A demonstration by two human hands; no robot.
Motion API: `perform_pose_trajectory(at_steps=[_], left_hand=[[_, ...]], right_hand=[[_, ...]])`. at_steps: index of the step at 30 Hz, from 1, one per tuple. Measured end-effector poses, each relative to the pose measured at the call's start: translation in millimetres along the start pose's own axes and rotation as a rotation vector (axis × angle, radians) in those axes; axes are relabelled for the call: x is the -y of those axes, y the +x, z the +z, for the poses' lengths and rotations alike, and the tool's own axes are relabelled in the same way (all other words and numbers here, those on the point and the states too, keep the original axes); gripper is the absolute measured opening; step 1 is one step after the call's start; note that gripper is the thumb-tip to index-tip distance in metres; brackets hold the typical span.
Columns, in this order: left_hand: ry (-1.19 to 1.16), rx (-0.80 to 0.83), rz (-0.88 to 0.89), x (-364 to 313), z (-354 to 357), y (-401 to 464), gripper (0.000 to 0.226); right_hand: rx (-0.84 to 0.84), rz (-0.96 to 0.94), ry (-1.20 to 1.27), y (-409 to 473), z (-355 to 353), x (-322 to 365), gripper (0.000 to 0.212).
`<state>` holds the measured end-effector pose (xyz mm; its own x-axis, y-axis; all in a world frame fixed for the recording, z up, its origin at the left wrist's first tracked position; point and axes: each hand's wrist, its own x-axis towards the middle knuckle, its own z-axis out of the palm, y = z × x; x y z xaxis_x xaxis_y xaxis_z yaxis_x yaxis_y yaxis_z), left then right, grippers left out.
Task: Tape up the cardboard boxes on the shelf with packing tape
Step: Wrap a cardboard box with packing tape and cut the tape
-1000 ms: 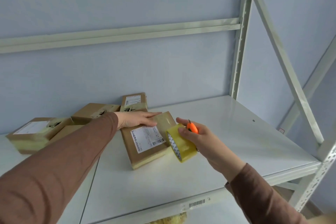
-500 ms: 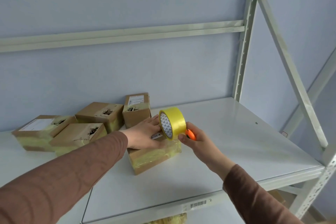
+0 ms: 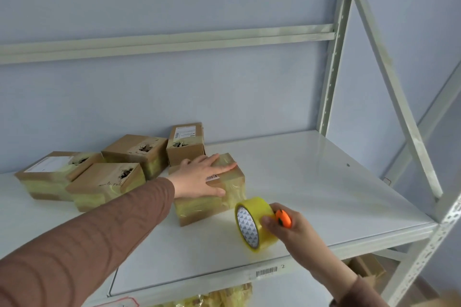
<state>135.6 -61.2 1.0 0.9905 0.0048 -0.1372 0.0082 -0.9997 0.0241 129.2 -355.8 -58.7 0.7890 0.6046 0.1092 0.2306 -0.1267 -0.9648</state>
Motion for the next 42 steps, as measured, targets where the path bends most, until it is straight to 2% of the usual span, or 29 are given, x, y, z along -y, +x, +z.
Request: perform_pose_trajectory(at_steps=[1,4,6,10,13,16,19,21,24,25,26,28,30,32,35,38,40,42], left_hand=[[-0.101,0.036,0.018,0.6,-7.4,-0.2,0.075],[-0.650,0.253,0.086,3.3,-30.0,2.4,0.064],[-0.759,0.309,0.067,1.8,-38.5,4.2,0.059],[-0.883,0.286,-0.049,9.3,-41.1,7.7,0.053],[-0.687,0.182,0.062,9.8,-42.8,2.1,0.060],[-0.378,-0.110,0.225,-1.0,-38.1,1.1,0.062],[-0.100,-0.324,0.292,-3.4,-23.8,-3.9,0.049],[-0.038,-0.308,0.298,0.1,-13.8,-8.4,0.053],[0.275,-0.209,0.167,1.7,-3.8,-5.3,0.099],[0.323,-0.179,0.125,0.5,-3.1,-3.4,0.101],[0.290,-0.143,0.100,-1.2,-5.0,-1.9,0.095],[0.025,-0.043,0.081,-0.3,-13.6,-0.5,0.081],[-0.283,0.068,0.080,5.4,-23.1,-0.9,0.079],[-0.413,0.122,0.108,8.9,-31.7,-0.6,0.077],[-0.342,0.149,0.135,15.4,-38.0,0.9,0.074],[-0.060,0.129,0.126,16.4,-29.3,-1.5,0.071],[0.036,0.075,0.055,12.9,-19.8,-2.5,0.076],[-0.013,0.029,0.002,11.2,-21.1,-0.6,0.080]], right_hand=[[-0.026,-0.008,0.010,0.4,-1.7,7.2,0.008],[-0.089,-0.061,-0.040,9.2,-8.3,33.3,0.011],[-0.087,-0.058,-0.075,17.2,-9.6,44.2,0.016],[-0.111,0.050,0.016,16.7,-3.1,37.1,0.027],[-0.135,0.099,-0.044,9.0,3.0,24.4,0.029],[-0.151,0.101,-0.039,17.3,3.8,22.4,0.038],[-0.199,0.080,-0.188,27.0,7.6,22.0,0.032],[-0.222,0.076,-0.225,30.5,10.9,20.1,0.032],[-0.237,0.069,-0.230,41.7,14.0,21.3,0.032],[-0.235,0.077,-0.214,46.2,15.8,22.8,0.033],[-0.229,0.087,-0.189,50.0,17.8,24.7,0.033],[-0.209,0.083,-0.124,55.4,23.2,24.4,0.032],[-0.207,0.016,-0.040,55.3,27.2,19.7,0.025],[-0.199,-0.076,0.075,51.6,27.0,14.7,0.014],[-0.055,-0.140,0.162,46.5,28.2,0.8,0.019],[0.088,-0.123,0.047,42.9,33.8,-18.7,0.027],[0.109,-0.124,-0.024,44.0,33.7,-26.2,0.024],[0.101,-0.142,-0.115,47.8,30.2,-26.6,0.012]])
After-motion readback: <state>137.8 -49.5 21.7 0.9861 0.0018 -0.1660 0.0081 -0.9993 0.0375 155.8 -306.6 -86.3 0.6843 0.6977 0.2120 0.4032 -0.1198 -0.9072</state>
